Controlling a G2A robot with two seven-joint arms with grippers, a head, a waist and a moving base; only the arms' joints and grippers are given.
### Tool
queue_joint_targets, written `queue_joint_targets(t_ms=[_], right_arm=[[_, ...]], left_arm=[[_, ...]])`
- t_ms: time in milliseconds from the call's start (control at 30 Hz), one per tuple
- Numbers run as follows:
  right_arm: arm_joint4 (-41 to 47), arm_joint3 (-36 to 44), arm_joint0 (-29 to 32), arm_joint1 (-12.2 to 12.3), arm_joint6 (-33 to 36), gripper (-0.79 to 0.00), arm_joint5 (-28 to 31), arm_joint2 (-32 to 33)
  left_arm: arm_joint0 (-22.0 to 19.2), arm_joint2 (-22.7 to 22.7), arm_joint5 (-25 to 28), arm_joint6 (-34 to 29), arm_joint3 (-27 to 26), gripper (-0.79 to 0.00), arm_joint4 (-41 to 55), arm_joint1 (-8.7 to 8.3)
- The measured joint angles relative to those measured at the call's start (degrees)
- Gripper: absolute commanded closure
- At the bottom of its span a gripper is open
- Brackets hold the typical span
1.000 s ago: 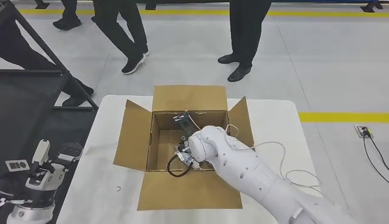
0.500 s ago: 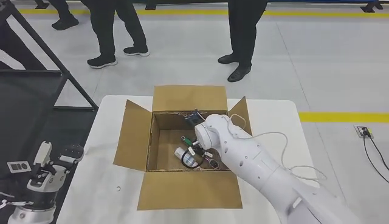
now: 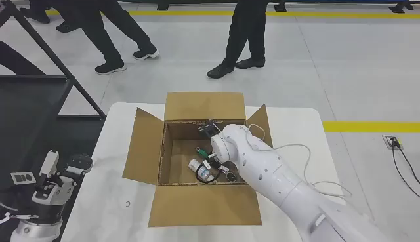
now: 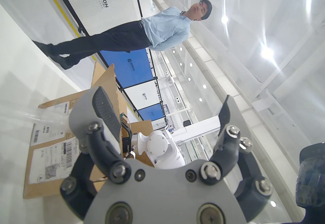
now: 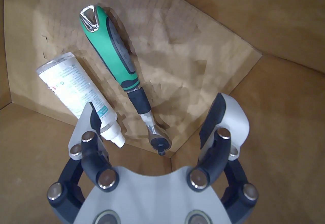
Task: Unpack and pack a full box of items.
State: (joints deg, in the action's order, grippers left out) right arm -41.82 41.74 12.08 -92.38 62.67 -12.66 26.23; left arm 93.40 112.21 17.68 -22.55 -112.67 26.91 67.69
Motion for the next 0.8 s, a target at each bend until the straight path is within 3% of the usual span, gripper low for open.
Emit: queue_joint_targets(t_ms=[133, 167, 200, 233, 367, 433, 500, 800], right_arm=[[-1.6, 0.2, 0.4, 0.2, -1.6, -0.785, 2.6, 0.6], [-1.9, 0.1, 0.4, 0.3, -1.8, -0.720, 3.7, 0.7], [-2.2, -0.2, 0.4, 0.4, -2.1, -0.563, 4.9, 0.9], [-2.6, -0.3, 0.4, 0.5, -2.3, -0.489, 5.4, 1.1], [-4.9, -0.3, 0.5, 0.6, -2.3, -0.422, 8.4, 0.8], [-5.8, -0.3, 0.6, 0.5, -1.8, -0.449, 9.9, 0.8], [-6.4, -0.3, 0.7, 0.5, -1.0, -0.391, 11.2, 0.7], [-7.5, -1.4, 1.4, -0.5, -0.7, -0.391, 13.9, 0.8]], left_arm=[[-0.5, -0.2, -0.3, -0.2, 0.0, -0.785, -0.2, 0.00], [-0.6, -0.2, -0.3, -0.2, 0.0, -0.785, -0.3, 0.00], [-0.6, -0.2, -0.3, -0.2, 0.0, -0.785, -0.3, 0.01], [-0.7, -0.2, -0.3, -0.2, 0.0, -0.785, -0.3, 0.01], [-0.6, -0.1, -0.3, -0.3, 0.2, -0.785, -0.3, 0.05], [-0.6, 0.1, -0.3, -0.2, 0.3, -0.785, -0.2, 0.07], [-0.5, 0.1, -0.3, -0.2, 0.3, -0.785, -0.1, 0.10], [-1.0, -0.2, -0.6, -0.2, 0.6, -0.785, -0.4, 0.15]])
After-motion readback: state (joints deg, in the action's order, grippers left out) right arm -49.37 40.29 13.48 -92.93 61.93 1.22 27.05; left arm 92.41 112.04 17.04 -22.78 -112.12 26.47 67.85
